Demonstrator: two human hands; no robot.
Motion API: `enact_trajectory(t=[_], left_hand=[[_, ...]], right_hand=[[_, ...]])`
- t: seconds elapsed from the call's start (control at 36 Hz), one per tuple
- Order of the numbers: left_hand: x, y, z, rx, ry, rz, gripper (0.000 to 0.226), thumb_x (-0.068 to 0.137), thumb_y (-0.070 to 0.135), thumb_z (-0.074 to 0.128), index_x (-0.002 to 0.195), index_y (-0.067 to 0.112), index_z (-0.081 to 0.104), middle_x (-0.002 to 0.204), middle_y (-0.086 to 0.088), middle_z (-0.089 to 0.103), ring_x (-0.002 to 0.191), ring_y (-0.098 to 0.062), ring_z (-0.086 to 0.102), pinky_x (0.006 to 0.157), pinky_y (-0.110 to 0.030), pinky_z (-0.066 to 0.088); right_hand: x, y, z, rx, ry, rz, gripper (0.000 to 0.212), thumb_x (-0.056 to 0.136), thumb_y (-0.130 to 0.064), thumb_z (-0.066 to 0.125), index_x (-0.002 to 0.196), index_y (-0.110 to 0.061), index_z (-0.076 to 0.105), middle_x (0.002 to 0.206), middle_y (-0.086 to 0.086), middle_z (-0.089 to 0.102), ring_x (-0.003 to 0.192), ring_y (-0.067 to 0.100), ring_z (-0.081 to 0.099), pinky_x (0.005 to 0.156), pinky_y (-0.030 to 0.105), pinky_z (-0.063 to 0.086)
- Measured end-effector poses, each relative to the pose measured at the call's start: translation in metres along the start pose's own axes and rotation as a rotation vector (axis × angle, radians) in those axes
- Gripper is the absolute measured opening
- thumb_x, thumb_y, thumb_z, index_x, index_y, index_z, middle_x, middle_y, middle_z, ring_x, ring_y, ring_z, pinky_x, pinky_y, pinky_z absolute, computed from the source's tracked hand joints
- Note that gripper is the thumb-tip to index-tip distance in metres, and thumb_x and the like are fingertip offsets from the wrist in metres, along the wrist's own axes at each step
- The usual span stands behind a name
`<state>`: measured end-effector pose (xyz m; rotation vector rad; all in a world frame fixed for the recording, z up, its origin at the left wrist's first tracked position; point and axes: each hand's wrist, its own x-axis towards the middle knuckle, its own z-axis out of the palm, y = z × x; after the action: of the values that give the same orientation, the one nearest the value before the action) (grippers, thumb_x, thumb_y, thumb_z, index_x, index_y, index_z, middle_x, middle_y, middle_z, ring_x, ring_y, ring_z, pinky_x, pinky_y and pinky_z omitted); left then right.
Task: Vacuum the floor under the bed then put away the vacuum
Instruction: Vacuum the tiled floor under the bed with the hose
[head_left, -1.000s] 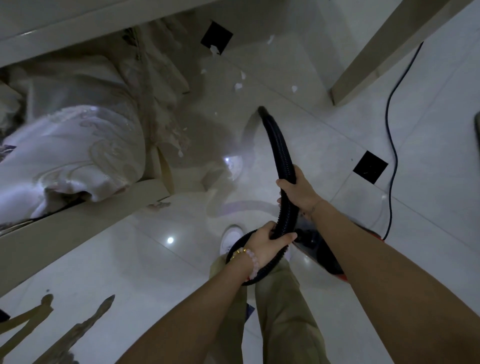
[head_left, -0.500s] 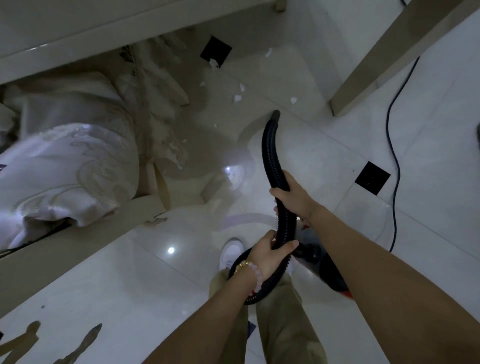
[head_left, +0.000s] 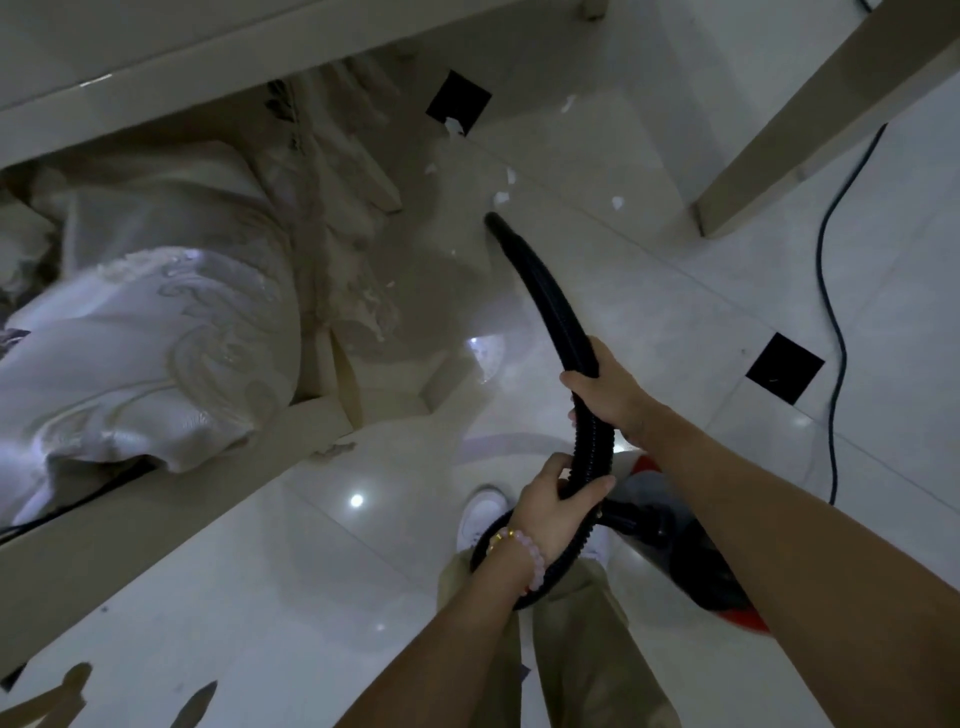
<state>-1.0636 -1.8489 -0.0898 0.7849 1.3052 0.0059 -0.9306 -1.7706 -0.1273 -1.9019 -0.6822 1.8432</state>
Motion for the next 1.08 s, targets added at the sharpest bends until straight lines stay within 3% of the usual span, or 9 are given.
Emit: enact_trajectory(t=[0.22, 0.39, 0.53, 0.69, 0.83, 0.94, 1.08], left_hand=[[0.011, 0.008, -0.002, -0.021, 0.040, 0.005, 0.032, 0.087, 0.045, 0.058, 0.107, 0.021, 0.053, 0.076, 0.001, 0.065, 0.070, -0.014, 0.061, 0.064, -0.021, 0.046], [0.010, 0.005, -0.007, -0.059, 0.041, 0.013, 0.038, 0.083, 0.050, 0.058, 0.107, 0.021, 0.052, 0.091, -0.012, 0.069, 0.078, -0.020, 0.064, 0.073, -0.032, 0.052], [0.006, -0.004, -0.009, -0.105, 0.052, 0.010, 0.035, 0.083, 0.051, 0.057, 0.108, 0.026, 0.051, 0.087, -0.004, 0.065, 0.079, -0.020, 0.063, 0.077, -0.032, 0.052], [0.007, -0.007, -0.009, -0.130, 0.047, 0.005, 0.030, 0.079, 0.053, 0.060, 0.098, 0.031, 0.052, 0.089, -0.007, 0.067, 0.079, -0.020, 0.063, 0.077, -0.033, 0.051], [0.010, -0.002, -0.010, -0.136, 0.047, 0.001, 0.043, 0.076, 0.055, 0.059, 0.107, 0.025, 0.053, 0.089, -0.007, 0.068, 0.079, -0.020, 0.064, 0.075, -0.031, 0.051], [0.015, 0.005, -0.008, -0.130, 0.049, 0.004, 0.028, 0.086, 0.043, 0.060, 0.105, 0.024, 0.054, 0.075, 0.001, 0.066, 0.071, -0.016, 0.063, 0.072, -0.030, 0.052], [0.023, 0.017, -0.003, -0.151, 0.061, -0.012, 0.014, 0.086, 0.041, 0.061, 0.088, 0.030, 0.053, 0.069, 0.002, 0.065, 0.065, -0.017, 0.061, 0.073, -0.034, 0.053]], right_hand=[[0.013, -0.007, 0.001, -0.014, 0.061, -0.008, 0.041, 0.095, -0.009, 0.047, 0.133, -0.019, 0.035, 0.085, 0.005, 0.048, 0.059, 0.020, 0.052, 0.048, 0.024, 0.052], [0.018, -0.017, 0.010, -0.121, -0.043, -0.013, 0.046, 0.093, -0.009, 0.048, 0.136, -0.022, 0.035, 0.084, 0.005, 0.049, 0.061, 0.021, 0.054, 0.057, 0.030, 0.052], [0.018, -0.022, 0.024, -0.194, -0.148, -0.038, 0.052, 0.092, -0.007, 0.049, 0.139, -0.023, 0.032, 0.086, 0.003, 0.050, 0.065, 0.019, 0.053, 0.052, 0.025, 0.049], [0.020, -0.020, 0.028, -0.224, -0.188, -0.042, 0.051, 0.092, -0.008, 0.050, 0.138, -0.022, 0.034, 0.085, 0.002, 0.050, 0.063, 0.018, 0.053, 0.049, 0.022, 0.047], [0.025, -0.016, 0.021, -0.201, -0.130, -0.027, 0.047, 0.094, -0.010, 0.048, 0.137, -0.020, 0.033, 0.085, 0.004, 0.049, 0.062, 0.020, 0.054, 0.051, 0.024, 0.048], [0.029, -0.013, 0.012, -0.176, -0.042, -0.019, 0.044, 0.095, -0.011, 0.047, 0.135, -0.020, 0.032, 0.089, 0.005, 0.049, 0.059, 0.020, 0.055, 0.058, 0.031, 0.052], [0.035, -0.014, 0.002, -0.152, 0.004, -0.029, 0.044, 0.094, -0.010, 0.046, 0.135, -0.019, 0.032, 0.089, 0.005, 0.049, 0.059, 0.021, 0.054, 0.059, 0.034, 0.052]])
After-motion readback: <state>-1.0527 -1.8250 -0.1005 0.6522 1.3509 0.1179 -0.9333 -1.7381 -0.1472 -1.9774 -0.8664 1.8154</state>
